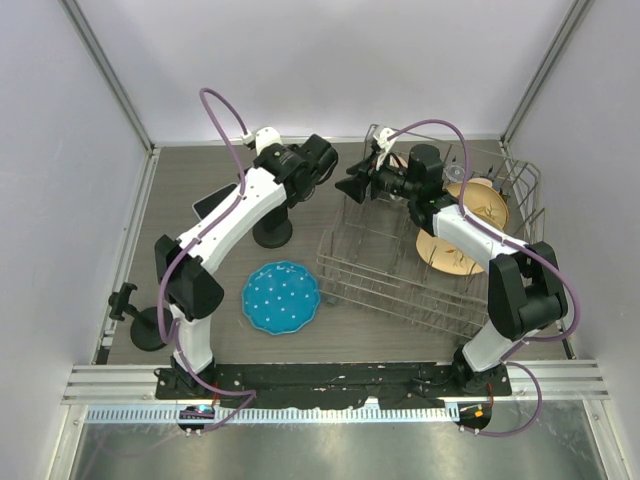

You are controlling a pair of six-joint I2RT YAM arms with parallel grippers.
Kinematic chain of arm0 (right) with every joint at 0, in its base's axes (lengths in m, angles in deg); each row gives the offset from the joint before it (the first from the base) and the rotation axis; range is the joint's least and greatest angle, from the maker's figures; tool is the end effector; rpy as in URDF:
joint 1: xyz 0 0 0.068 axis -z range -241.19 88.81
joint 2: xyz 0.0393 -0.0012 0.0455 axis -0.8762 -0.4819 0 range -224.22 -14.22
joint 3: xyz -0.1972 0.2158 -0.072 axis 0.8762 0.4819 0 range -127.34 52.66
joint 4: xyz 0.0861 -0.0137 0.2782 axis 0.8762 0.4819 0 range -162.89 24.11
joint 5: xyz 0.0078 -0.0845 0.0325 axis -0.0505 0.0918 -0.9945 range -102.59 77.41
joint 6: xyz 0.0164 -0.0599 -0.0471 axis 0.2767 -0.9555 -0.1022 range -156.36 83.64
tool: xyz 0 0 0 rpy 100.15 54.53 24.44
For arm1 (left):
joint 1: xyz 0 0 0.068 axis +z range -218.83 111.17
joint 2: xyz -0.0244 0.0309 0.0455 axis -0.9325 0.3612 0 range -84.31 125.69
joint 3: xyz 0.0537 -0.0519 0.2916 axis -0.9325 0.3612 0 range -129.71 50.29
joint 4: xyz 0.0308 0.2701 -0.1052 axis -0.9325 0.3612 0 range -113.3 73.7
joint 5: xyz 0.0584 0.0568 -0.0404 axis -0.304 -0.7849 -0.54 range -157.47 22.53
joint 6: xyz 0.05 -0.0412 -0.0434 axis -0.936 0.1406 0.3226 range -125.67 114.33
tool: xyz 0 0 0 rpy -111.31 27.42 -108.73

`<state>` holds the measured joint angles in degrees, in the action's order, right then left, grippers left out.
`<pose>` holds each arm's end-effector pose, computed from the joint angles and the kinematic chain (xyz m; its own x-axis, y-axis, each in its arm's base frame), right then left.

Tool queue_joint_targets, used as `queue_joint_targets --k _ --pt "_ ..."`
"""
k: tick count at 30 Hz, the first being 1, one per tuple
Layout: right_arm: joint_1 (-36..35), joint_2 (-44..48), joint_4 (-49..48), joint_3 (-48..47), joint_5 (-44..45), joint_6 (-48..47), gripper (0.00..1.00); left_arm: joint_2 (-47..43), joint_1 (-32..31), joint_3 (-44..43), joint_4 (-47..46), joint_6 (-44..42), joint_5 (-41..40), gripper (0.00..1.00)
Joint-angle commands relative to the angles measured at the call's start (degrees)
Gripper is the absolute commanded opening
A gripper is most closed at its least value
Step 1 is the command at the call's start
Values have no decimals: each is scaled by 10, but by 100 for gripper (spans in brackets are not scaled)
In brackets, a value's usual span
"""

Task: Place the phone on the phone stand

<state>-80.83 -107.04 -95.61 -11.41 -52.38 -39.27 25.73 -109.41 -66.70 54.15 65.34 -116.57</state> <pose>0.3911 0.1848 0.3125 -0.0553 -0.0611 -0.9966 -0.8615 0.5075 0.0167 0.3572 -0.2397 0.3709 -0.4544 -0.4258 -0.7824 -0.6007 0.7951 -0.0838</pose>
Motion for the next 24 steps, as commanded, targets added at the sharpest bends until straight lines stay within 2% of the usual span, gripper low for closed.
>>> queue_joint_targets --k 1,4,8,17,24 --pt "3 14 -31 -3 -9 3 59 -4 -4 16 177 27 -34 88" --pt "3 16 -31 -3 -10 2 59 -9 -3 33 177 32 -48 81" --pt "3 14 -31 -3 -12 3 59 -15 -3 42 177 36 -66 80" --pt "3 11 -31 -4 -16 4 59 3 -3 20 176 16 -80 95" --pt "4 8 -31 -4 -18 4 59 -13 -4 -3 147 -13 -43 96"
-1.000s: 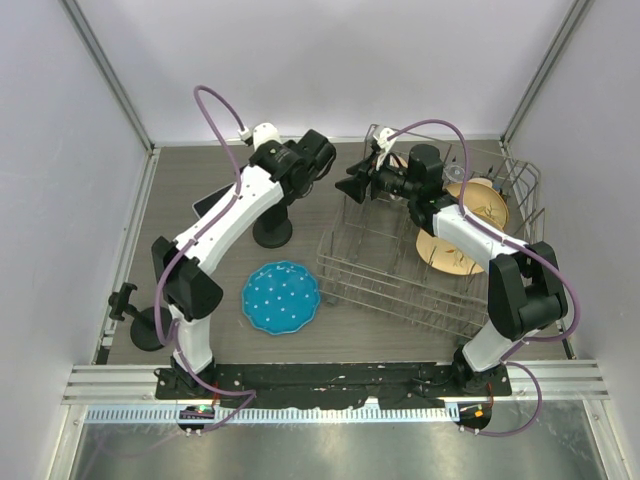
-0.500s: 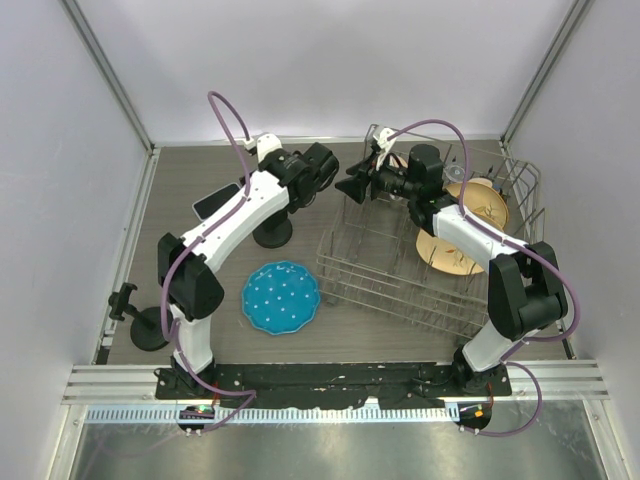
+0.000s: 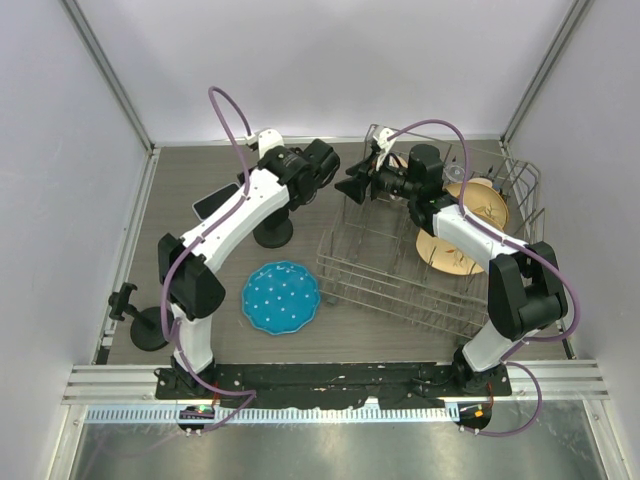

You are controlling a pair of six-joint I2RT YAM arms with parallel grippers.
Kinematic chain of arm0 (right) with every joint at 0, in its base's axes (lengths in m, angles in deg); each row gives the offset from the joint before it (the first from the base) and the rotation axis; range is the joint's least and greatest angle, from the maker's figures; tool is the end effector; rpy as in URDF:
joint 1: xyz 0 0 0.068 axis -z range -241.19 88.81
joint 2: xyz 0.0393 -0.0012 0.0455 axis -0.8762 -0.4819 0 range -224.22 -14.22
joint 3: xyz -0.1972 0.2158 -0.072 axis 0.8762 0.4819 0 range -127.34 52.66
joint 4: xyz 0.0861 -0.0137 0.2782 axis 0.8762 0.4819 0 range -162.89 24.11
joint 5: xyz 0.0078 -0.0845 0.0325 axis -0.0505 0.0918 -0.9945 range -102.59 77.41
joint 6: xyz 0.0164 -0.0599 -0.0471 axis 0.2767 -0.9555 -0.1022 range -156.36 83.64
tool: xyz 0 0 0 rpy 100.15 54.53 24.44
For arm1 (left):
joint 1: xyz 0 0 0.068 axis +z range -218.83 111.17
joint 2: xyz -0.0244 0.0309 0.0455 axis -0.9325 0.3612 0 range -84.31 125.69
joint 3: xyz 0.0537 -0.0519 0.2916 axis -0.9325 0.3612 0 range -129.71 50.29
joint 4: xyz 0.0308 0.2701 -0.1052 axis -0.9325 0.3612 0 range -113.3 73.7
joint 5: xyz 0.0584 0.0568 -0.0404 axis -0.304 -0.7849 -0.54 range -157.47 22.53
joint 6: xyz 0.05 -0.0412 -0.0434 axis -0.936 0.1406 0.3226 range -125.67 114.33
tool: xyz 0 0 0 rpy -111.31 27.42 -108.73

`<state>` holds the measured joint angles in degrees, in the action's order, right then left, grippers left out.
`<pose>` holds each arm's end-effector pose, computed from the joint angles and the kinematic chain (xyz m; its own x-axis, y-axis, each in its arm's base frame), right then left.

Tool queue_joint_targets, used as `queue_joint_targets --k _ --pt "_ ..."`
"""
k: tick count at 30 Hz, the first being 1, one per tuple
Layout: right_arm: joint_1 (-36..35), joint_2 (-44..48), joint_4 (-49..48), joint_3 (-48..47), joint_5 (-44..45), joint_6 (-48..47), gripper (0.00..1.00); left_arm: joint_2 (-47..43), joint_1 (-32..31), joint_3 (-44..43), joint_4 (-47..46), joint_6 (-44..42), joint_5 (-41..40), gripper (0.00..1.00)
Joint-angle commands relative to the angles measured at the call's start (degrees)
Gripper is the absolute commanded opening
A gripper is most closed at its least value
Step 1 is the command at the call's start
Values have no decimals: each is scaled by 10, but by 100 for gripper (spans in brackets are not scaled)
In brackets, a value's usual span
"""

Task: Place the phone on the phone stand

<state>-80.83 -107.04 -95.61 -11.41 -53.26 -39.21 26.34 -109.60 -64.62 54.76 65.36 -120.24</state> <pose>0.3902 0.1854 0.3126 -0.0558 -0.0599 -0.9966 -0.8691 0.4943 0.0190 0.3579 -0.2386 0.3583 -0.4509 -0.3666 -0.8138 -0.6140 0.7892 -0.0153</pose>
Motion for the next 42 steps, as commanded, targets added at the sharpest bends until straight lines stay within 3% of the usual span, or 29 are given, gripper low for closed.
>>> queue_joint_targets --k 1,15,25,31,35,41,42 --pt "3 8 -32 -4 -9 4 59 -24 -2 -22 136 -16 -5 96" --pt "3 6 -34 -5 -13 6 59 -13 0 -36 111 -23 36 100" --pt "3 4 -34 -4 -14 6 59 16 22 -55 171 33 6 97" --pt "4 5 -34 -4 -15 4 59 17 27 -48 160 32 2 97" --pt "2 5 -34 -4 -14 4 59 18 27 -42 161 38 -1 89" --pt "3 5 -34 -4 -14 3 59 12 27 -30 161 46 -9 67" --pt "3 6 -34 -4 -14 3 59 11 27 -29 161 46 -11 56"
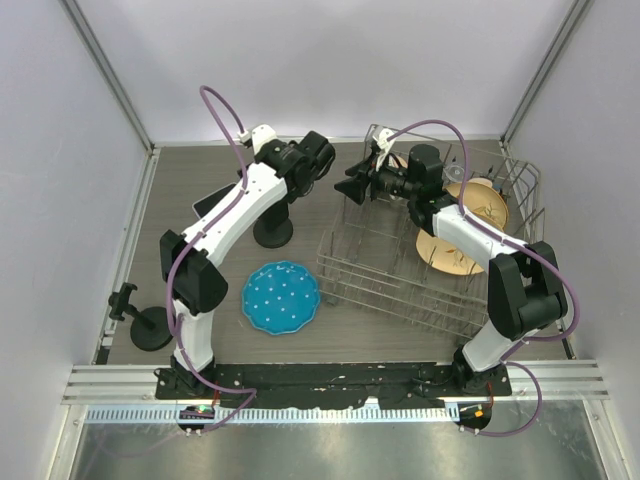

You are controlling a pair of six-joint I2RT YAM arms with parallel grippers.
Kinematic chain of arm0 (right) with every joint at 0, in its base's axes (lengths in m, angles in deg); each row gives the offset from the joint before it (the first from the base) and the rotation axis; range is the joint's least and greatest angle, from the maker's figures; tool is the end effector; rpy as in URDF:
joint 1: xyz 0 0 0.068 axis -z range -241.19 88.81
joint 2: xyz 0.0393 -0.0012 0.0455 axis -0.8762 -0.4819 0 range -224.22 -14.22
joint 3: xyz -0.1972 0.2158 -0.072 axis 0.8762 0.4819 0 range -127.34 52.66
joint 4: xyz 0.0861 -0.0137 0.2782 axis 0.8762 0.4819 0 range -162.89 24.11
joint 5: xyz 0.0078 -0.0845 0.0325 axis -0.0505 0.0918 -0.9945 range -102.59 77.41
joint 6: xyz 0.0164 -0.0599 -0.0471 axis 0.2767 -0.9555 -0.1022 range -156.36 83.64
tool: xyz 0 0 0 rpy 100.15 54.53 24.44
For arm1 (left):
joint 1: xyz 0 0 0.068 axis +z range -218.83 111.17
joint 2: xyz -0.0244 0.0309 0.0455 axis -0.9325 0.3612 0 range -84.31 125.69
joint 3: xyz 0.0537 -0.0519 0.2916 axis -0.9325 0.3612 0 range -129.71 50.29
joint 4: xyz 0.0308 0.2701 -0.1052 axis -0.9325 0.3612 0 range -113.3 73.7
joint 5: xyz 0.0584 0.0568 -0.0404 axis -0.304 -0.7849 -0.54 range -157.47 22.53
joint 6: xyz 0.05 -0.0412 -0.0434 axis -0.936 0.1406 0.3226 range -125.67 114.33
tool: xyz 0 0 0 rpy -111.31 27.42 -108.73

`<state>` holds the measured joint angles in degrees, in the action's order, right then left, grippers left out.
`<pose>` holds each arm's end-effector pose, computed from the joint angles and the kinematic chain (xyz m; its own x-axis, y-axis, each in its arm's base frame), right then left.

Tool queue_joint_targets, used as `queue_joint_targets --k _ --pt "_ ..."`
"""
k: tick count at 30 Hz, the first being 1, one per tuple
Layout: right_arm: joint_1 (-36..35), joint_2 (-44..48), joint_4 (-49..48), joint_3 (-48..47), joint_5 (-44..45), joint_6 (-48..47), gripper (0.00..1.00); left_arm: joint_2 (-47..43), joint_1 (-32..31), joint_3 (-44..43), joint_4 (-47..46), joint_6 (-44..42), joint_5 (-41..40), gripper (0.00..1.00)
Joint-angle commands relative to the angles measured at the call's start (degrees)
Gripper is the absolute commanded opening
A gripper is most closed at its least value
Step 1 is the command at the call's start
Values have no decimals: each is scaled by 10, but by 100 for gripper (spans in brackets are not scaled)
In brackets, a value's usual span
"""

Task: Place the phone on the phone stand

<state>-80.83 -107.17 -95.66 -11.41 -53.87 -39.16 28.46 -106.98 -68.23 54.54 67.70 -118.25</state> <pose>0.3900 0.1859 0.3118 -0.0577 -0.0595 -0.9966 -0.8742 0.4851 0.0216 0.3767 -0.2304 0.3606 -0.4088 -0.4492 -0.7944 -0.6588 0.7476 -0.0837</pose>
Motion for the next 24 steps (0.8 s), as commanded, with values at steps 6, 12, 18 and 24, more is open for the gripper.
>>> queue_joint_targets --k 6,12,18,24 --pt "3 8 -33 -3 -4 3 59 -17 1 -7 169 6 -58 0" --pt "3 9 -32 -1 1 0 59 -47 3 -46 89 -122 -96 0" --pt "4 7 -33 -1 1 1 59 -135 49 25 -144 -308 -70 0" --pt "3 -6 -34 -7 -1 6 59 -135 141 -2 -245 -392 -34 0"
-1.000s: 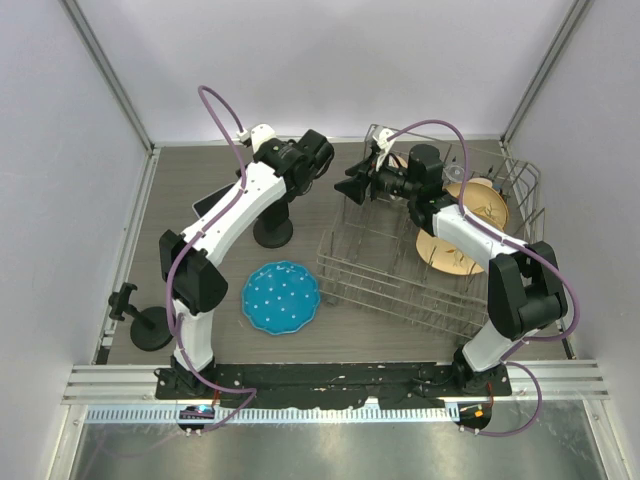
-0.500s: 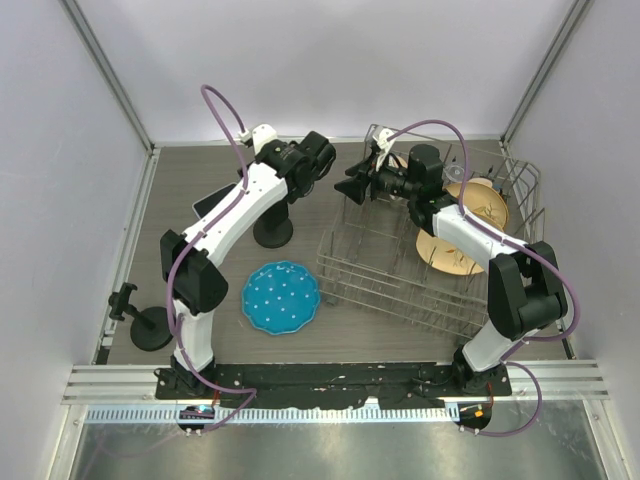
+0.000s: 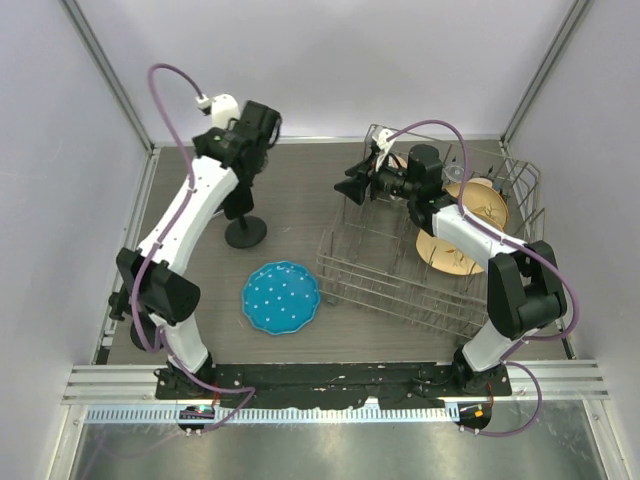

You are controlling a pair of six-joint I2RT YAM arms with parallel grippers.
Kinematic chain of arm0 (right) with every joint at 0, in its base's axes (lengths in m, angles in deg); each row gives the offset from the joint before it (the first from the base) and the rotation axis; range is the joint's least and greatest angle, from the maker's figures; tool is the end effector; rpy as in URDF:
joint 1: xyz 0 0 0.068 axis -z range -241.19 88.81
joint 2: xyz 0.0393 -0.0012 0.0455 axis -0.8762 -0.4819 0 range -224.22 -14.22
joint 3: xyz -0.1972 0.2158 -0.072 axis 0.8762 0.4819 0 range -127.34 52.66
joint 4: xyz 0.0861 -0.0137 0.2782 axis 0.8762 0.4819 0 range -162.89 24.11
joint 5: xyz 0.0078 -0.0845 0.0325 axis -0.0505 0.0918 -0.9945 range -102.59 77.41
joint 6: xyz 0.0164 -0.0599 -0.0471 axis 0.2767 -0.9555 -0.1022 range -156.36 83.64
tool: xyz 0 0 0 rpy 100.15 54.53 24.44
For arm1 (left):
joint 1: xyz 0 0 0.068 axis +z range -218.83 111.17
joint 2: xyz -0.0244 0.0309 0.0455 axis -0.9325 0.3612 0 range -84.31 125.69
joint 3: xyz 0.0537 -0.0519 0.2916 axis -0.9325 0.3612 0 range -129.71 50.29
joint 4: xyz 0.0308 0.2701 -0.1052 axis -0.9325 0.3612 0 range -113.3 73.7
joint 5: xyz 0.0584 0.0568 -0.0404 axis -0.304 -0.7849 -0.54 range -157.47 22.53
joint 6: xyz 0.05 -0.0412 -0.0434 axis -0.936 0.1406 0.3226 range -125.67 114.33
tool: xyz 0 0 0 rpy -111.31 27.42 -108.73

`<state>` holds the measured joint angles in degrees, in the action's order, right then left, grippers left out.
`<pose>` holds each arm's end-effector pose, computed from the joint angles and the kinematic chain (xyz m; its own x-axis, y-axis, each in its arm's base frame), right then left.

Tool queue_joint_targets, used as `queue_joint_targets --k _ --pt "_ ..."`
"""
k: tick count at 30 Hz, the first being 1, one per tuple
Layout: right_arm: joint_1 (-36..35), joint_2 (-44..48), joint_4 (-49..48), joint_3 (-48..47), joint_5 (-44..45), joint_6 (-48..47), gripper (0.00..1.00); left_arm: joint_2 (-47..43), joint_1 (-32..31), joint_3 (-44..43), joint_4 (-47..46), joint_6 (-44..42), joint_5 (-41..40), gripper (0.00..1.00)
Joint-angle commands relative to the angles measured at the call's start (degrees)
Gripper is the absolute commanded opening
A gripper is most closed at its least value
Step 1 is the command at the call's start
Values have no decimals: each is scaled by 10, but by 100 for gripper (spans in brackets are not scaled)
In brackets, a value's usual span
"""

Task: Place the phone on the phone stand

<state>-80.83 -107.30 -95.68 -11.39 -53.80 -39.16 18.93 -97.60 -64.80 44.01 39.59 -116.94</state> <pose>0.3905 0.1860 0.3108 -0.0598 -0.0603 -0.9964 -0.8736 0.4862 0.0230 0.3857 -0.1541 0.4176 -0.4620 -0.2729 -0.8438 -0.5586 0.8286 0.0380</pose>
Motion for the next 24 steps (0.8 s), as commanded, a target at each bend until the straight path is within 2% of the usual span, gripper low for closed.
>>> queue_joint_targets --k 1,5,11,16,19,24 --pt "3 -8 -34 -8 -3 6 59 -33 65 -40 -155 -127 -55 0" --pt "3 -16 -29 -14 -2 8 59 2 130 -79 -198 -155 -71 0" --pt "3 -27 -22 -21 0 4 59 49 213 -91 -369 -223 -44 0" --pt "3 -39 -19 -29 -2 5 59 131 283 -147 -394 -193 11 0" --pt "3 -45 -17 -33 -3 5 59 170 318 -154 -450 -203 47 0" --pt "3 -61 -9 -49 -11 13 59 236 340 -203 -488 -222 71 0"
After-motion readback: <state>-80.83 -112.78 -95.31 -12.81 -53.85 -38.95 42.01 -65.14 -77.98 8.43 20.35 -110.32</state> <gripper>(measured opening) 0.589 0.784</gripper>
